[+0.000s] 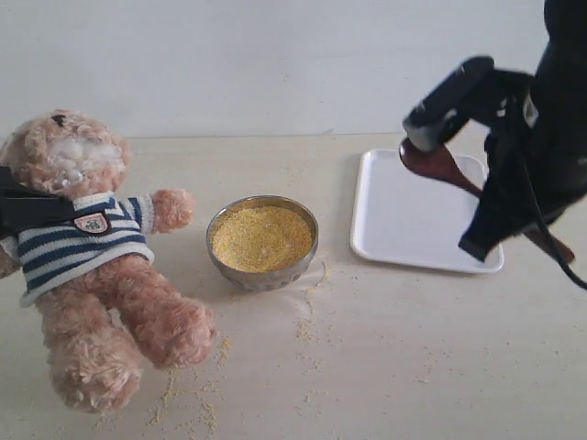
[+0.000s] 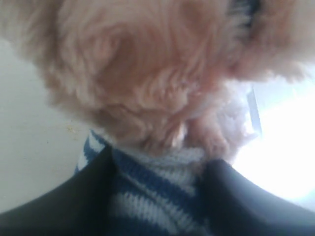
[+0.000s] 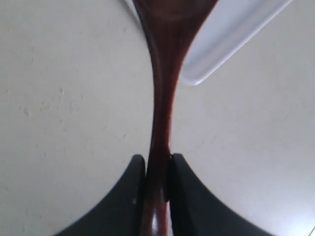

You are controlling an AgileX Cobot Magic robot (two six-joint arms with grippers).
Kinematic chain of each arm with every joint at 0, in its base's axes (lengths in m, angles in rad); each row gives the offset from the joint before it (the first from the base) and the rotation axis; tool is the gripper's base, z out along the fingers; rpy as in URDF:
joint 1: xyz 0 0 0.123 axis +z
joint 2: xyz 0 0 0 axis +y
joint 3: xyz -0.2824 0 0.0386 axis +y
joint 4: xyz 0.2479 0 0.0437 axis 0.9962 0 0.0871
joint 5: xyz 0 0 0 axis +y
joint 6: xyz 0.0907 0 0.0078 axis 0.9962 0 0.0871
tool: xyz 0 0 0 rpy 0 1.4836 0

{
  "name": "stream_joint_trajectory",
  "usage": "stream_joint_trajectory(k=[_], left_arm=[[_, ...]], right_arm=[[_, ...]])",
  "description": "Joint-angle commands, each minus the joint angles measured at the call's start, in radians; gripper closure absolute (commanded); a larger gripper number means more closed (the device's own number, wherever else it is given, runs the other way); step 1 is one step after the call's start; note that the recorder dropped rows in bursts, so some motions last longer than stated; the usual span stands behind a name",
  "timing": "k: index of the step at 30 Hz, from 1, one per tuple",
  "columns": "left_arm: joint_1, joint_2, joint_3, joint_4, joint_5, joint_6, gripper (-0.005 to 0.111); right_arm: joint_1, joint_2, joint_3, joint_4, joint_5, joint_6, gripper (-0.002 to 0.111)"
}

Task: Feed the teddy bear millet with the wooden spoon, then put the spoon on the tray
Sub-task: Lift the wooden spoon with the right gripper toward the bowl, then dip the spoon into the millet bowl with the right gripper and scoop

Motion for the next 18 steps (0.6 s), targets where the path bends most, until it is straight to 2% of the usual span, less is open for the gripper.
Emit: stream_joint_trajectory(k=[1, 4, 8, 14, 18], left_arm=[[0.002, 0.000, -0.005, -0.024, 0.005, -0.033, 0.102], [0.002, 0.000, -0.005, -0.024, 0.005, -0.033, 0.102], [0.002, 0.000, -0.005, -0.030, 0.006, -0.033, 0.102], [0.002, 0.000, -0.005, -0.008, 0.006, -0.033, 0.102], [0.002, 0.000, -0.005, -0.001, 0.006, -0.033, 0.102]], right_arm=[[-0.008, 0.103, -0.190, -0.001, 0.097, -0.113, 0.108], [0.001, 0.187, -0.291, 0.006, 0.094, -0.123, 0.108], [0.103, 0.290, -0.380, -0.008, 0.114, -0.336, 0.108], [0.257, 0.415, -0.400, -0.337, 0.119, -0.234, 0.108], [0.325, 0.458, -0.400, -0.460, 0.109, -0.223, 0.108]])
